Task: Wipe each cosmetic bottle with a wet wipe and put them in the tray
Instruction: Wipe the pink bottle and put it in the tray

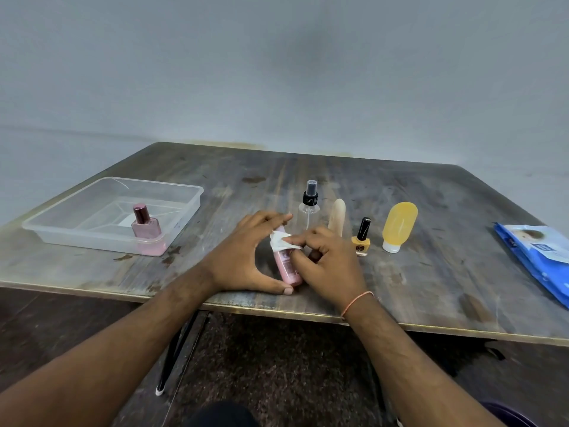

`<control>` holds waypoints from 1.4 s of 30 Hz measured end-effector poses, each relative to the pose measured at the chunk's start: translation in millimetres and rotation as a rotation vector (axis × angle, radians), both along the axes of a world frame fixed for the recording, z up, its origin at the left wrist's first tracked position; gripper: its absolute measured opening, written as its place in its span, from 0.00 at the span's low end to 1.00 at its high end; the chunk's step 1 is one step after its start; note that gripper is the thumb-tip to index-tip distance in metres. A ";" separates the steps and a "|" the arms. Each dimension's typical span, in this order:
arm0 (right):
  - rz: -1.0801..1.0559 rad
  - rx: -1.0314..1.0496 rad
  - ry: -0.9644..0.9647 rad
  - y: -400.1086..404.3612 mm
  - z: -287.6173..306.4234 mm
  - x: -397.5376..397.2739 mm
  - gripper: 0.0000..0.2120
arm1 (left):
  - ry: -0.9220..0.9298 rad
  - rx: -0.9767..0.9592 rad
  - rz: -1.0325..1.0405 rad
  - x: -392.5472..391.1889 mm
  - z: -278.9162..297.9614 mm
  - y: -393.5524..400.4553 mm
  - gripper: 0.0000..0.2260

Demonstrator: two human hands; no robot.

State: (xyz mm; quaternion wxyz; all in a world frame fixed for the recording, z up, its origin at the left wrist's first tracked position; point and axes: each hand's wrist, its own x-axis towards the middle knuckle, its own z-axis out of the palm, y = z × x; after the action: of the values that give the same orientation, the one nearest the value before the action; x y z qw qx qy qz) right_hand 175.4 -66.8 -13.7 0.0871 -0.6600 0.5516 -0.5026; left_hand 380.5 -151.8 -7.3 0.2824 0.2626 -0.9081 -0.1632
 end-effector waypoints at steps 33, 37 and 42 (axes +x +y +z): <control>0.054 0.050 0.238 12.0 5.3 8.6 0.12 | 0.118 0.117 0.041 0.5 -1.9 -3.7 0.57; -0.010 0.040 0.337 7.5 4.1 9.8 0.15 | 0.150 0.139 0.033 -1.2 -3.1 -2.5 0.55; 0.008 0.026 0.373 -2.0 0.1 7.7 0.18 | 0.134 0.090 -0.016 0.0 -2.0 1.0 0.54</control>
State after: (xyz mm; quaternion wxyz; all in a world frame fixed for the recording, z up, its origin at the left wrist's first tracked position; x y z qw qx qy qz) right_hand 183.2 -68.8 -13.6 -0.0062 -0.7427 0.5621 -0.3638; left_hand 380.5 -150.8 -9.3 0.3289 0.2565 -0.8810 -0.2234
